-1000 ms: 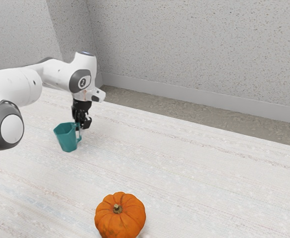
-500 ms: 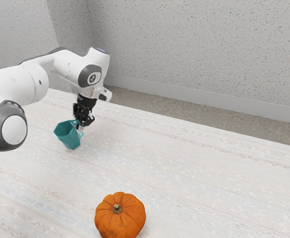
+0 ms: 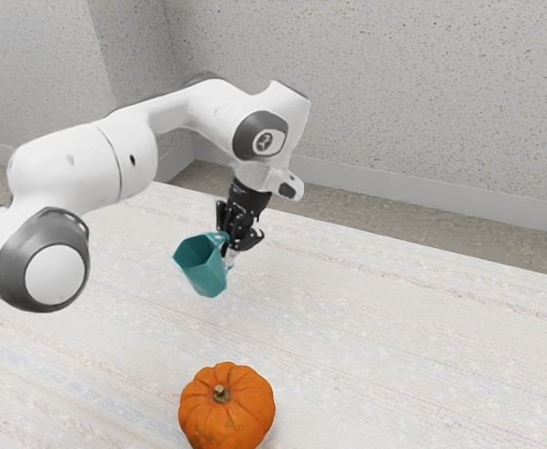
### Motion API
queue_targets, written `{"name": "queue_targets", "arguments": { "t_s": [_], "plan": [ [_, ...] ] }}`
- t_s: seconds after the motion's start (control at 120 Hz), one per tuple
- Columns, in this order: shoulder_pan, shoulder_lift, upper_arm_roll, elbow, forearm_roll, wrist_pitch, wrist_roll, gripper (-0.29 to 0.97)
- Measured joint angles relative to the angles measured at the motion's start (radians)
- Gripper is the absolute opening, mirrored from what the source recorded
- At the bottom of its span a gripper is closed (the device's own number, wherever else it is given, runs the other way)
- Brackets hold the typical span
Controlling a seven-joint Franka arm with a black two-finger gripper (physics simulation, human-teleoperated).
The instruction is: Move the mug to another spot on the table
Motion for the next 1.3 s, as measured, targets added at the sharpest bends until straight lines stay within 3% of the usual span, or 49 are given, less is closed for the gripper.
{"name": "queue_targets", "arguments": {
  "t_s": [0.242,0.833,1.075,1.3],
  "plan": [
    [-0.008,0.007,0.007,0.003,-0.084,-0.026,-0.208,-0.07],
    [0.060,0.114,0.000,-0.003,-0.113,-0.013,-0.493,-0.07],
    [0.065,0.118,-0.002,-0.003,-0.126,0.010,-0.519,0.37],
    [0.066,0.090,0.004,-0.004,-0.130,0.049,-0.522,0.55]
  ]
}}
